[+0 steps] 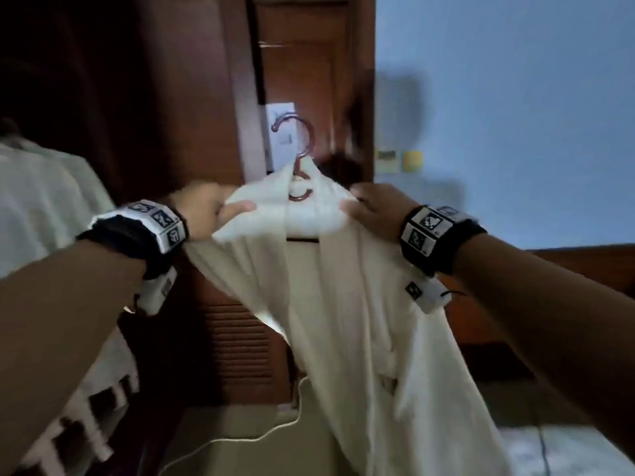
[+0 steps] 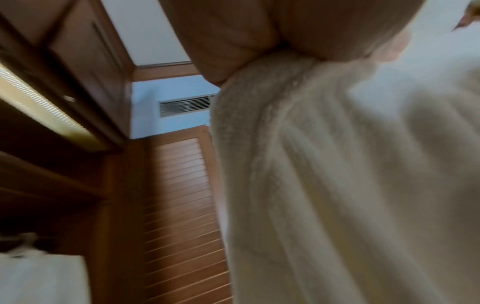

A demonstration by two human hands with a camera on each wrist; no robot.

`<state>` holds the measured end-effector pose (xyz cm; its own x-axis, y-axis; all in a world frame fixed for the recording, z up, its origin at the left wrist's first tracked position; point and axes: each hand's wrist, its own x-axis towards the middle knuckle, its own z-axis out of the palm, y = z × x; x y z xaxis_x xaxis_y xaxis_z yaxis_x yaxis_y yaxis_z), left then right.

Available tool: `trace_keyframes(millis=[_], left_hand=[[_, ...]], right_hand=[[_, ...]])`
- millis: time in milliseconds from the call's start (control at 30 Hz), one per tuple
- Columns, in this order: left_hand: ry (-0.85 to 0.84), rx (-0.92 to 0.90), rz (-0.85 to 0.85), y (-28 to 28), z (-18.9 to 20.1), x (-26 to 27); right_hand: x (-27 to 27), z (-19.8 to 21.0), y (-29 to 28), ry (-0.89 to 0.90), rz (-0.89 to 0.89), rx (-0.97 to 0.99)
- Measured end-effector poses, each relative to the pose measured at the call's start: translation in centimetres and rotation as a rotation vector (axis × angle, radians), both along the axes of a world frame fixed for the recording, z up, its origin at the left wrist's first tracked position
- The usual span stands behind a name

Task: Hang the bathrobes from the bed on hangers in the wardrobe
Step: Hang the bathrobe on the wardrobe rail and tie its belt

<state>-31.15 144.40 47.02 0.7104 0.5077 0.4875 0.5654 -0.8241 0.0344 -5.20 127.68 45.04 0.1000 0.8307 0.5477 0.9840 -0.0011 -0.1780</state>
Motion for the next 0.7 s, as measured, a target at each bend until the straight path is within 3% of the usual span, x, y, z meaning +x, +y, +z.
trace_keyframes(millis=[233, 467, 700], left_hand=[[0.032, -0.035, 0.399, 6.3, 4.0, -14.3], [-0.029, 0.025, 0.674, 16.0, 5.5, -21.6], [-0.175, 0.036, 0.854, 23.9, 7.8, -29.5]], right_hand=[[-9.4, 5.6, 18.2, -0.054, 0.415, -0.012], [-16.2, 9.0, 34.7, -0.093, 0.646, 0.024], [-26.3, 13.3, 50.1, 0.007, 0.867, 0.058]])
